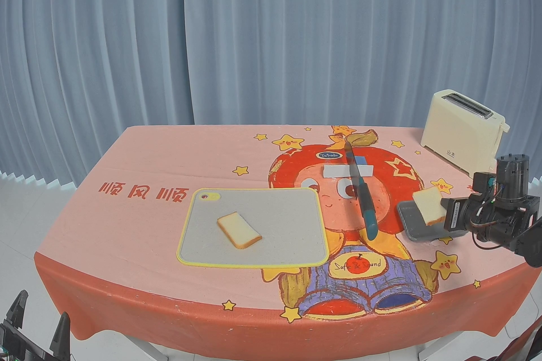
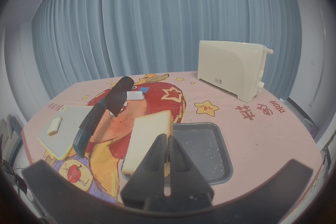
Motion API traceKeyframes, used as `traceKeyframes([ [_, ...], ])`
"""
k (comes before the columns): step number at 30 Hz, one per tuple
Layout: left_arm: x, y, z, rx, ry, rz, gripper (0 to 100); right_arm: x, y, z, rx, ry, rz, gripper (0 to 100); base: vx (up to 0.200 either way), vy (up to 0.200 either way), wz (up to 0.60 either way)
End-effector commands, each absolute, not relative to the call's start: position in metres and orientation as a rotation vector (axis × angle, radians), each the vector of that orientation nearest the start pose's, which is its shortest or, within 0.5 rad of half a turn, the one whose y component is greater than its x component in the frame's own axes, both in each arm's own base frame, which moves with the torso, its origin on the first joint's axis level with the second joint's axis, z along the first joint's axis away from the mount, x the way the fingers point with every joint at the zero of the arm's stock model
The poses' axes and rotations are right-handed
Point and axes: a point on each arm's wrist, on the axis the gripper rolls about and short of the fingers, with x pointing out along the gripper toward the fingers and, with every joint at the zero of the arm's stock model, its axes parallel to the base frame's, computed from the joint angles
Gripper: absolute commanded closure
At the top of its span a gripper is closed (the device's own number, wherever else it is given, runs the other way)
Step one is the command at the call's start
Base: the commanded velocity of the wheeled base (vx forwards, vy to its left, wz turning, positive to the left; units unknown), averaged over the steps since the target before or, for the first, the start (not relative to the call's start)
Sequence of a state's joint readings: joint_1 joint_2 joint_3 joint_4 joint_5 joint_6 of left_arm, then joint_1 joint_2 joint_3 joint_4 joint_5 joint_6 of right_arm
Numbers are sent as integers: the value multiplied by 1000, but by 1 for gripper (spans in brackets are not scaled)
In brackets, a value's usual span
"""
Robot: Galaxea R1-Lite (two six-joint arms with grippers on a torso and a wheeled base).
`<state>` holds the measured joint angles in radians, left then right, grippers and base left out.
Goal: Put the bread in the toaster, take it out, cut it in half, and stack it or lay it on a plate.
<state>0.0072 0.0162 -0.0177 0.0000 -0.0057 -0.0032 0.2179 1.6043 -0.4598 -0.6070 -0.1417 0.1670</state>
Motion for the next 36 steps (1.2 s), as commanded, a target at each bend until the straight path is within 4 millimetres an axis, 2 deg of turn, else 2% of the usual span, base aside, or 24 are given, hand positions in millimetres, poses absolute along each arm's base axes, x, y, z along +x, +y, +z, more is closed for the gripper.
traceKeyframes([
  [1, -23, 0, 75, -3, 0, 2, 0, 241, 48, 106, 59, 586, 17, 100, 0, 0, 0],
  [33, -23, 0, 75, -3, 0, 2, 0, 244, 49, 96, 48, 628, 10, 100, 0, 0, 0],
  [34, -23, 0, 75, -3, 0, 2, 0, 244, 49, 96, 47, 628, 12, 0, 0, 0, 0],
  [36, -23, 0, 75, -3, 0, 2, 0, 244, 49, 96, 47, 626, 13, 0, 0, 0, 0],
])
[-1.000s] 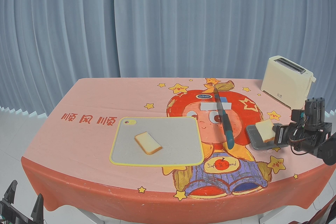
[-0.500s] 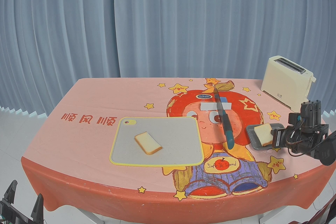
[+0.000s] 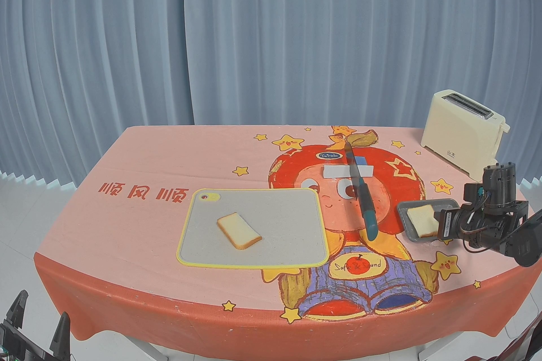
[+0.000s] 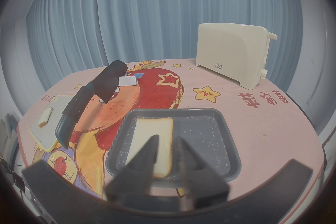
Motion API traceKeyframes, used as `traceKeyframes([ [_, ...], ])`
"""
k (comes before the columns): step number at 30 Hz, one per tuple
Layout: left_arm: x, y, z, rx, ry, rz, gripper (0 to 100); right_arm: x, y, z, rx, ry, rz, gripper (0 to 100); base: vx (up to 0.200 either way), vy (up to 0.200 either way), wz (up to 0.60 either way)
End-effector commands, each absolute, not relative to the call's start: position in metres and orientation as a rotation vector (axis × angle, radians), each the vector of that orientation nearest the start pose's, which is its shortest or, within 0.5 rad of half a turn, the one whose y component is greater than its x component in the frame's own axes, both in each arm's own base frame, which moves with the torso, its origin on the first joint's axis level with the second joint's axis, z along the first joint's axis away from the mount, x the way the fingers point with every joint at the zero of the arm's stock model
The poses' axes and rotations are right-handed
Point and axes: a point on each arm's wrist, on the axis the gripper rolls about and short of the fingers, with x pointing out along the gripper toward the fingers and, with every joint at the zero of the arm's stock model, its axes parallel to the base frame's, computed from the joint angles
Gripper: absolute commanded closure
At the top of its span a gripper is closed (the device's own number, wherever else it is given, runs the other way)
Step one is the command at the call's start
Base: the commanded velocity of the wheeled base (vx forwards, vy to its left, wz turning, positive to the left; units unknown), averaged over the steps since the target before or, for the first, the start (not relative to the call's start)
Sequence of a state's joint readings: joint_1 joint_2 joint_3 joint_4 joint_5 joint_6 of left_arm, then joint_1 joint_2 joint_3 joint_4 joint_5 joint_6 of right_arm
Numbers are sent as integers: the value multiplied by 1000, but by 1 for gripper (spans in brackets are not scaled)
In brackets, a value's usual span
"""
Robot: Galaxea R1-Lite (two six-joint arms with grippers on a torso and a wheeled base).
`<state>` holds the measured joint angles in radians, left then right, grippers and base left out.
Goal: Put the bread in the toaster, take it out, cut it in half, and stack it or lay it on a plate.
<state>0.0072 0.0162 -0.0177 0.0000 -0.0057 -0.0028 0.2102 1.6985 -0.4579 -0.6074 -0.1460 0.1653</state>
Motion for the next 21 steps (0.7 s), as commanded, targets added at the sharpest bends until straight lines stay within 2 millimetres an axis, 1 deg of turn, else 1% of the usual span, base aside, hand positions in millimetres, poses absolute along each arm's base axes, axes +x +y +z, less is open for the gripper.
traceKeyframes([
  [1, -23, 0, 75, -3, 0, 2, 0, 244, 49, 96, 47, 626, 13, 0, 0, 0, 0],
  [16, -23, 0, 75, -3, 0, 2, 0, 243, 50, 99, 50, 615, 17, 0, 0, 0, 0],
  [19, -23, 0, 75, -6, 0, 2, 0, 242, 50, 102, 52, 604, 19, 0, 0, 0, 0],
  [21, -23, 0, 75, -9, 2, 3, 0, 238, 51, 111, 58, 568, 30, 0, 0, 0, 0],
])
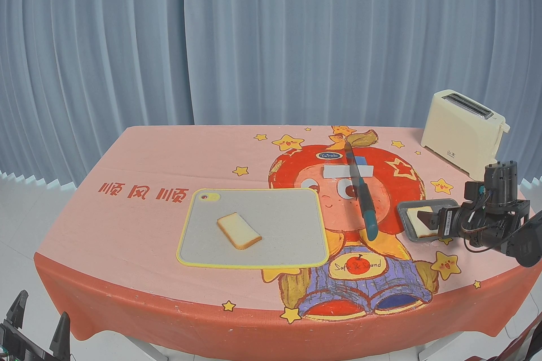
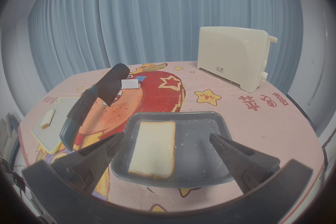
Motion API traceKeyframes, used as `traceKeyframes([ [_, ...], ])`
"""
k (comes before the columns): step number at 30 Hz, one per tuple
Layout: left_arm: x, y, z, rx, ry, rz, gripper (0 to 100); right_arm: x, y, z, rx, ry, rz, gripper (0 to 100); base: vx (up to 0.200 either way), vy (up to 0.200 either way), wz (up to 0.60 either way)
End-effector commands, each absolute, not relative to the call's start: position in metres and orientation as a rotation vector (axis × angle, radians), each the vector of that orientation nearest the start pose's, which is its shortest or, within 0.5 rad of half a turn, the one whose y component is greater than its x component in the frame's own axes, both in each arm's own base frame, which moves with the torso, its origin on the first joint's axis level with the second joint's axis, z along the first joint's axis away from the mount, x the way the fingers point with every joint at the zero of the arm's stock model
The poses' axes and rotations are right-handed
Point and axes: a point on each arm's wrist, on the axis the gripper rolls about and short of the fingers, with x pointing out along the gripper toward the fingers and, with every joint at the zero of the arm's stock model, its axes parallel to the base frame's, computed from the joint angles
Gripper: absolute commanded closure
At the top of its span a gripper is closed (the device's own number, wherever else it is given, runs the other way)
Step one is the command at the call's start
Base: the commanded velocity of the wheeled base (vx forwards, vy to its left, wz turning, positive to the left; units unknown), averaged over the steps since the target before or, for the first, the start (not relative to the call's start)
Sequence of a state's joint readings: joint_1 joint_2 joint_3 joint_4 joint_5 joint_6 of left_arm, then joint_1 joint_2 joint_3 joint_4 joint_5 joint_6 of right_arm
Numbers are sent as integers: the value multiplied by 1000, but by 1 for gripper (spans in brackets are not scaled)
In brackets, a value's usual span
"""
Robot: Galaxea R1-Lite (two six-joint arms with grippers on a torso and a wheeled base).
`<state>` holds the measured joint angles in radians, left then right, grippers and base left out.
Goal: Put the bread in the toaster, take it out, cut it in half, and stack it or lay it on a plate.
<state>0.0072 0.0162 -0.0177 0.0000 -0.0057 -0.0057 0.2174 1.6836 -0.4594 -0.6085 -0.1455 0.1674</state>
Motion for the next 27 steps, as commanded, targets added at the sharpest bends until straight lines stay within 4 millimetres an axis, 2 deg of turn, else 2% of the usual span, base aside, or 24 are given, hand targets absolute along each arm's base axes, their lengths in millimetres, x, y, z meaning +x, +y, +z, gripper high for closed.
traceKeyframes([
  [1, -23, 0, 75, -9, 0, 2, 0, 236, 52, 115, 60, 552, 36, 0, 0, 0, 0],
  [12, -23, 0, 76, -9, 0, 2, 0, 215, 59, 146, 68, 425, 101, 0, 0, 0, 0],
  [19, -23, 0, 75, -8, 2, 2, 0, 204, 67, 154, 69, 388, 154, 0, 0, 0, 0],
  [27, -23, 0, 76, -8, 0, 2, 0, 195, 79, 155, 62, 387, 217, 0, 0, 0, 0],
])
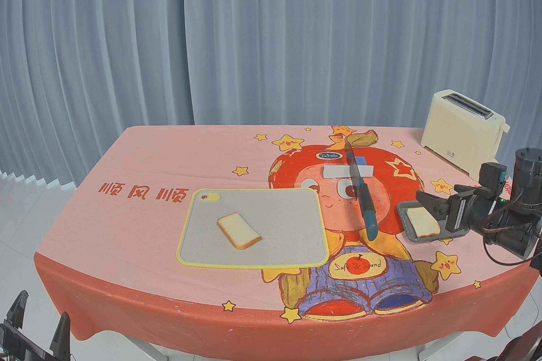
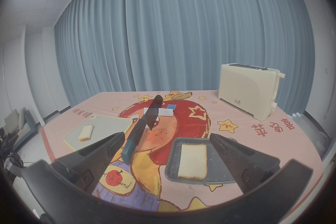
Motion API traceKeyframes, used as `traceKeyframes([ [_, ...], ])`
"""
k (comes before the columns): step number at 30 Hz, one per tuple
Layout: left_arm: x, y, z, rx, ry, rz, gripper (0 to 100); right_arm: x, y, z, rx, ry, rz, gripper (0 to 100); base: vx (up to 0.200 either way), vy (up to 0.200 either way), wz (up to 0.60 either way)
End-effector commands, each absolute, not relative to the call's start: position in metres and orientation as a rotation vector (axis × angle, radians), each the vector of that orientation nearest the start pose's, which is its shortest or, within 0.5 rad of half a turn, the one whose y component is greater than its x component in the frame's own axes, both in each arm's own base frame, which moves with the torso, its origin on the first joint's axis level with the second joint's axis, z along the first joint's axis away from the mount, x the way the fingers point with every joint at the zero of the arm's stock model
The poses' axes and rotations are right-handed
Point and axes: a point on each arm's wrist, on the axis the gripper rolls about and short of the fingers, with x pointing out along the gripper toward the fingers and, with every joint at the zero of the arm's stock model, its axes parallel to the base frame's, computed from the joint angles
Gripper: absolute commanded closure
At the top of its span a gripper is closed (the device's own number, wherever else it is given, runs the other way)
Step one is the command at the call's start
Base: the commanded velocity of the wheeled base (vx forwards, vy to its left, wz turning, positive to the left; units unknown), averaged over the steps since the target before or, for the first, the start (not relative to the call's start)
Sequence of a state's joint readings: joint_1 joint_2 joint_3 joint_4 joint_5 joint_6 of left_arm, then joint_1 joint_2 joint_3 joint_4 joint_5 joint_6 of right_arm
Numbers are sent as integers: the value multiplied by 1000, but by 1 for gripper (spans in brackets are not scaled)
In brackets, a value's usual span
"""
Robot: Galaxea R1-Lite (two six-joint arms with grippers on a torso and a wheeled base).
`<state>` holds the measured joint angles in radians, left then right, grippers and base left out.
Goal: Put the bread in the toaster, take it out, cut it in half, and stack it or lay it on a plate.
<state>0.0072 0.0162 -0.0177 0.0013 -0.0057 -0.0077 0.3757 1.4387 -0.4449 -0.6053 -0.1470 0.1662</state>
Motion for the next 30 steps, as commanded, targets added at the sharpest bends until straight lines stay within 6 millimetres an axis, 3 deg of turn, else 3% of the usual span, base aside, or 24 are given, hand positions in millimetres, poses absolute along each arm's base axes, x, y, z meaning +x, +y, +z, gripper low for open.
traceKeyframes([
  [1, -23, 0, 76, -8, 0, 2, 0, 195, 80, 154, 61, 389, 223, 0, 0, 0, 0],
  [3, -23, 0, 76, -8, 0, 2, 0, 195, 81, 154, 60, 390, 228, 0, 0, 0, 0],
  [27, -23, 0, 75, -9, 2, 2, 0, 182, 97, 144, 34, 435, 323, 0, 0, 200, 0],
  [30, -23, 0, 76, -9, 0, 2, 0, 182, 97, 143, 32, 438, 324, 0, 0, 0, 0],
])
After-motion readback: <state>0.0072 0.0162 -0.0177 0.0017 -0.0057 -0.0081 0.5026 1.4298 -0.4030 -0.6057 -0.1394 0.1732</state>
